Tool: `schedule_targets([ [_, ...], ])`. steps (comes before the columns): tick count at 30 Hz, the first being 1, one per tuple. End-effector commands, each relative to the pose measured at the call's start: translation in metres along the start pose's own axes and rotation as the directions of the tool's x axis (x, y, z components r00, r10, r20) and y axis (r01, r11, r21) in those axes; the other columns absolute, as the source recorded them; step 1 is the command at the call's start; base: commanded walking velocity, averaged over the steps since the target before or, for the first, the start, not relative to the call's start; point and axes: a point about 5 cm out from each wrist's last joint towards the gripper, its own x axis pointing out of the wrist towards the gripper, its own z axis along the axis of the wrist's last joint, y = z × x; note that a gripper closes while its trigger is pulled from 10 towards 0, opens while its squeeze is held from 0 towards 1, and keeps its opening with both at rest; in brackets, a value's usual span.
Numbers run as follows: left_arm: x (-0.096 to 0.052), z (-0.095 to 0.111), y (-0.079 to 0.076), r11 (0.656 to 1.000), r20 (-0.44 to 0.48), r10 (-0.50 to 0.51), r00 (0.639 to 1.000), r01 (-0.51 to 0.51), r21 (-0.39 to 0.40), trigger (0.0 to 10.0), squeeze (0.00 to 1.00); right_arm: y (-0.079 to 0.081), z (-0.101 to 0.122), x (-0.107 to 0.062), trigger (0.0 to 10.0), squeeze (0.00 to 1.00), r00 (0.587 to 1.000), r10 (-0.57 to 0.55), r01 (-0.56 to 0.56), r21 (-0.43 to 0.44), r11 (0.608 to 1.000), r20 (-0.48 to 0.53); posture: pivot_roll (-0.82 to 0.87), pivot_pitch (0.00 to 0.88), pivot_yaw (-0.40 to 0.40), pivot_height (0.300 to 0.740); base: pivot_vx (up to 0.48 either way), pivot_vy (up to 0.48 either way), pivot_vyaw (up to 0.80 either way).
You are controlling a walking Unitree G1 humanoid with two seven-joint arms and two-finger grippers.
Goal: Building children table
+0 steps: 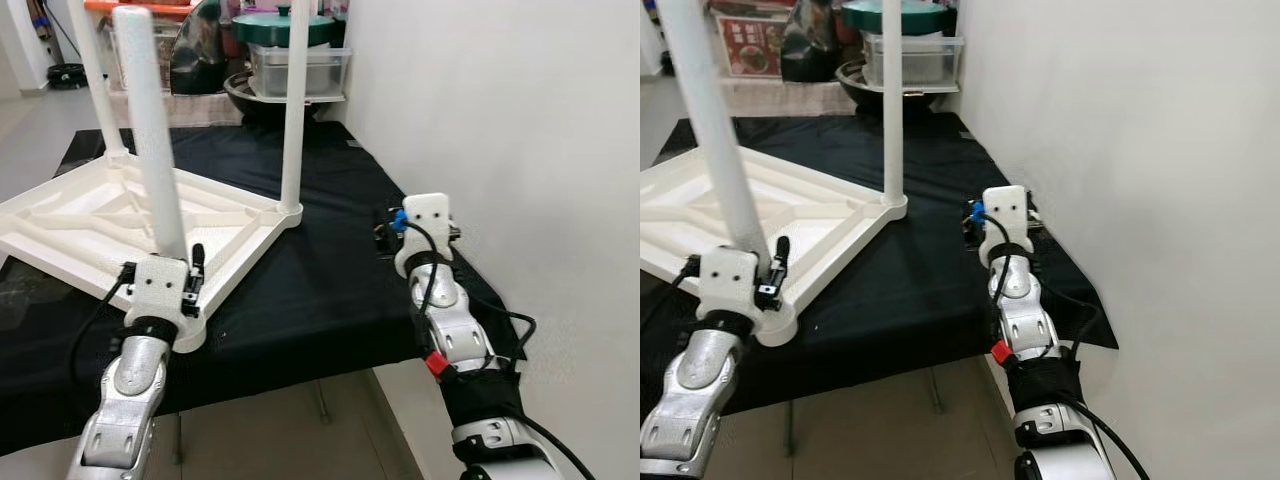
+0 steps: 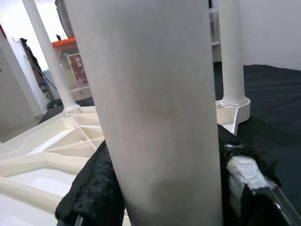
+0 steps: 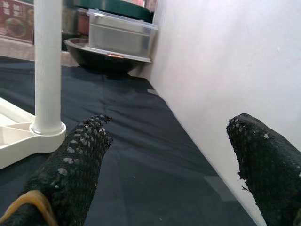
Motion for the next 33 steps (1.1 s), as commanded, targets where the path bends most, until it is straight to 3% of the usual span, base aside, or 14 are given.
schedule_targets([
  [1, -0.014, -0.036, 0.034, 0.983, -0.186, 0.129, 0.974, -0.100, 0.154, 10.0, 0.00, 0.002, 0.005, 0.002, 10.0, 0.00, 0.999, 0.026, -0.026, -0.002, 1.000, 0.025, 0.13, 0.000, -0.140, 0.740, 0.000, 0.000, 0.00],
  [17, -0.018, -0.038, 0.038, 0.977, -0.205, 0.155, 0.966, -0.119, 0.176, 10.0, 0.00, 0.007, 0.008, 0.007, 10.0, 0.00, 0.995, 0.094, -0.093, -0.033, 0.995, 0.037, 0.13, 0.000, -0.143, 0.740, 0.000, 0.000, 0.00],
  [18, -0.016, -0.036, 0.037, 0.976, -0.193, 0.148, 0.970, -0.112, 0.186, 10.0, 1.00, 0.008, 0.008, 0.007, 10.0, 0.00, 0.994, 0.101, -0.100, -0.034, 0.994, 0.032, 0.13, 0.000, -0.141, 0.740, 0.000, 0.000, 0.00],
  [26, -0.013, -0.024, 0.031, 0.977, -0.120, 0.107, 0.987, -0.083, 0.194, 10.0, 1.00, 0.008, 0.006, 0.006, 10.0, 0.00, 0.995, 0.100, -0.099, -0.024, 0.995, 0.024, 0.13, 0.000, -0.135, 0.740, 0.000, 0.000, 0.00],
  [33, -0.012, -0.002, 0.020, 0.988, -0.018, 0.030, 0.999, -0.027, 0.154, 10.0, 1.00, 0.007, 0.005, 0.007, 10.0, 0.00, 0.995, 0.101, -0.100, -0.018, 0.995, 0.023, 0.13, 0.000, -0.135, 0.740, 0.000, 0.000, 0.00],
])
